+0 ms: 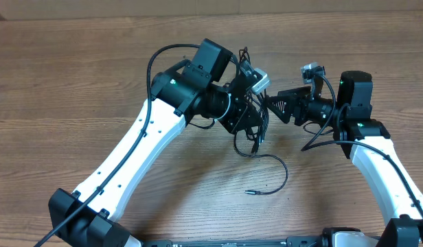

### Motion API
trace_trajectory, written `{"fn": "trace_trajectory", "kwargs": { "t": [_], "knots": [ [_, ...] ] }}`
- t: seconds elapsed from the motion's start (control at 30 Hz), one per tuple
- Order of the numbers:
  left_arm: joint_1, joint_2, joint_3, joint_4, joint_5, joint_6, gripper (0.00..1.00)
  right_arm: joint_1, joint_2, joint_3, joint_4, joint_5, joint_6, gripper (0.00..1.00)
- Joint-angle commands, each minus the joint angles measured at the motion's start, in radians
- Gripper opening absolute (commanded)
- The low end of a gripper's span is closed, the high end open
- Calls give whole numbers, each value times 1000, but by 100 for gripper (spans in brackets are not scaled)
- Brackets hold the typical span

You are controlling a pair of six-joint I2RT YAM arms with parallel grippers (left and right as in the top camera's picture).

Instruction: Untangle cables

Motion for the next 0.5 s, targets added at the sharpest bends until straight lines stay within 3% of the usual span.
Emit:
{"fn": "trace_trajectory", "kwargs": {
  "t": [0.0,0.47],
  "knots": [
    [-19,-20,19,0,44,-8,4,4,1,6,21,131,44,71],
    [-40,-20,19,-63,113,18,4,4,1,6,51,301,118,76]
  ]
}}
